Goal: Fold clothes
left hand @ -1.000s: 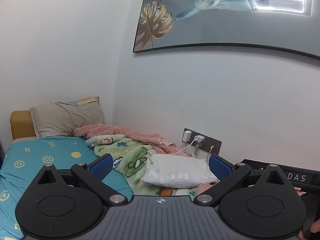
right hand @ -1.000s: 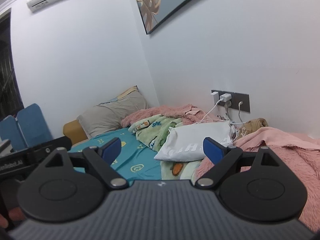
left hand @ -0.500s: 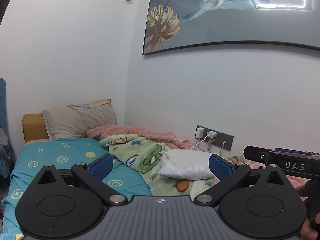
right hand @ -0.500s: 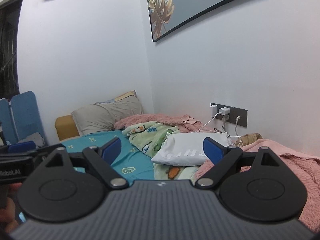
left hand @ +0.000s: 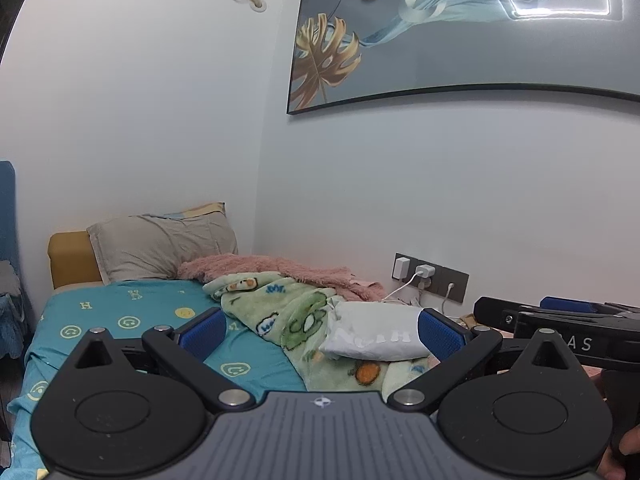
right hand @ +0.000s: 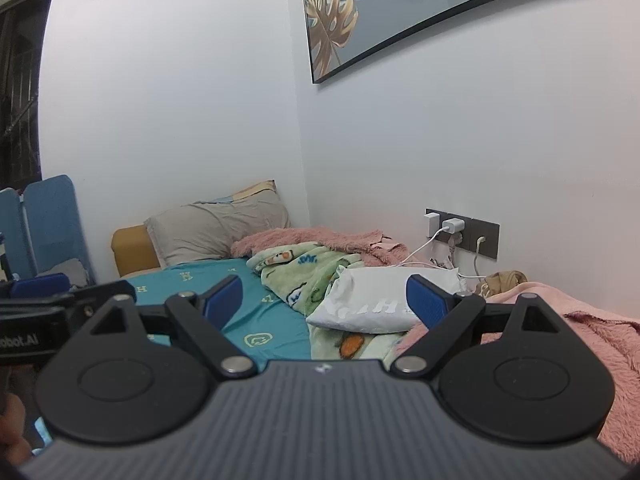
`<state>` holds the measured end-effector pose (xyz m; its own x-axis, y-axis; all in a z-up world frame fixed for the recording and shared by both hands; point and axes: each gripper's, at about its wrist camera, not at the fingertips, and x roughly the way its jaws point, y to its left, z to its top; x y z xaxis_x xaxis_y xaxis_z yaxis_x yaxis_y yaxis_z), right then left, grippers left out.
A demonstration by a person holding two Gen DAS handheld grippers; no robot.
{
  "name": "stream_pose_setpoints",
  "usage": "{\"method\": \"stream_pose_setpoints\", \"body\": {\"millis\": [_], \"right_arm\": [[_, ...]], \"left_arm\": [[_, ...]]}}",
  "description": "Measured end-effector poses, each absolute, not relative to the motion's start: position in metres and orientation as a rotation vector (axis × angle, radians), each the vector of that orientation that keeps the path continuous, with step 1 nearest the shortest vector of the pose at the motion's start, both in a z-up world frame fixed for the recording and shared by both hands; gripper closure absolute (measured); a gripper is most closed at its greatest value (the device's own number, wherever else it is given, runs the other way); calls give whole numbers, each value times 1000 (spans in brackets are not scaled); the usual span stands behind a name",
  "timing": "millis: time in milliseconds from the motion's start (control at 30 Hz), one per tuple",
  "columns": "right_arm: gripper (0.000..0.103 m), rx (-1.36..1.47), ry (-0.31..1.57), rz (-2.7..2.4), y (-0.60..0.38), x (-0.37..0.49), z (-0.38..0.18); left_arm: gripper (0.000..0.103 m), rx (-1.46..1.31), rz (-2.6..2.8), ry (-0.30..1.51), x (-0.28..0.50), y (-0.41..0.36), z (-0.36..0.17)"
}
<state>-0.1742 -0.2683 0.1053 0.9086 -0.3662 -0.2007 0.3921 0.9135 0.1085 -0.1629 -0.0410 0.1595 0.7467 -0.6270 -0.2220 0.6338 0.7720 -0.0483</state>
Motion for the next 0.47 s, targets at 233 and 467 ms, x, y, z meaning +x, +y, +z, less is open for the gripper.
{"method": "stream_pose_setpoints", "body": {"millis": [233, 467], "right_arm": [[13, 127, 188, -389, -259, -178, 106], [13, 129, 209, -382, -255, -176, 104]], "left_arm": [[0, 33, -682, 218, -169, -39, 160], [0, 24, -671, 211, -166, -32, 160]]}}
